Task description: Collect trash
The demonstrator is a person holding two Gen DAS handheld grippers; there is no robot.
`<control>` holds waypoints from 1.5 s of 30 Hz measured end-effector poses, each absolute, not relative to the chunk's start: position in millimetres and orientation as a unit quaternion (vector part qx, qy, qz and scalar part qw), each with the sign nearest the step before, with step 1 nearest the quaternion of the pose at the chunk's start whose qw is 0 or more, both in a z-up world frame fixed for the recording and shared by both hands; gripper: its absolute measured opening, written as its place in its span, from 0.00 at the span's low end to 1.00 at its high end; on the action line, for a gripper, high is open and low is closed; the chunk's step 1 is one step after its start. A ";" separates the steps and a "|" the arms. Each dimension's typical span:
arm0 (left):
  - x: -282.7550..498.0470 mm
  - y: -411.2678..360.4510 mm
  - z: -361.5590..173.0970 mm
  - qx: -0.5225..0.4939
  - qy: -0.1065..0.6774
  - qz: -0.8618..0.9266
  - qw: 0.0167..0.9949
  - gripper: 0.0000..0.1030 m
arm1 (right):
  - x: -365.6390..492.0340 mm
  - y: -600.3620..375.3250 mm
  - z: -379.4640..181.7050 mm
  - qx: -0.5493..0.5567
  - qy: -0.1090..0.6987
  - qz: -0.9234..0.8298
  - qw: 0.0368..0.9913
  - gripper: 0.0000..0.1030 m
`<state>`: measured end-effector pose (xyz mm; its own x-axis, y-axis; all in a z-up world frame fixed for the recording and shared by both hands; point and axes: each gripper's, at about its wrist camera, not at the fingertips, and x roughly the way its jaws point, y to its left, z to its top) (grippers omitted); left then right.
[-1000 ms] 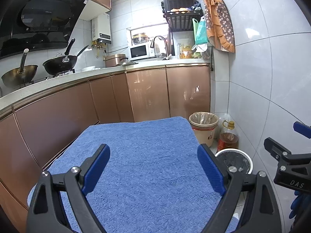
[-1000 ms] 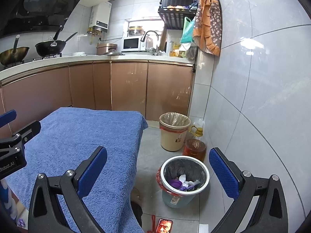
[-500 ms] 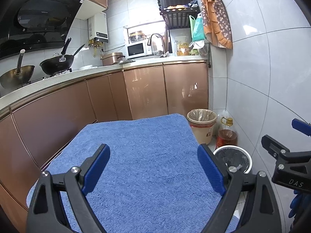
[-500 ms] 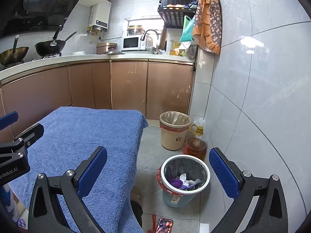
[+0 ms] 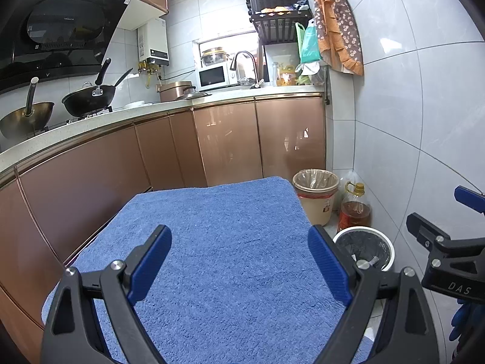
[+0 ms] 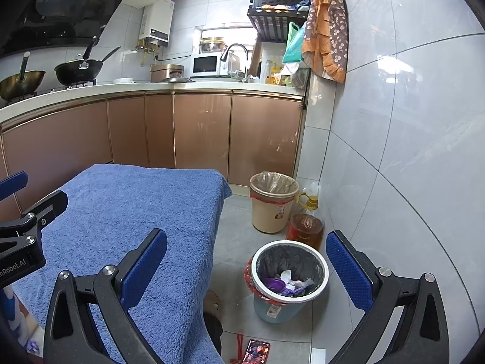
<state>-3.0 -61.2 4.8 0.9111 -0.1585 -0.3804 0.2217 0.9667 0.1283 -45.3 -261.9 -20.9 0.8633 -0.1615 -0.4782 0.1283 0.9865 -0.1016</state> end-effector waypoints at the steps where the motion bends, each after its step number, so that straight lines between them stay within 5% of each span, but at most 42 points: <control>1: -2.7 -61.2 4.9 0.085 0.187 -0.098 0.974 0.89 | -45.1 -262.5 -21.5 -0.033 0.250 -0.075 0.965 1.00; 45: 3.3 -59.7 4.9 0.087 0.188 -0.098 0.973 0.89 | -43.8 -263.5 -23.0 -0.029 0.253 -0.083 0.963 1.00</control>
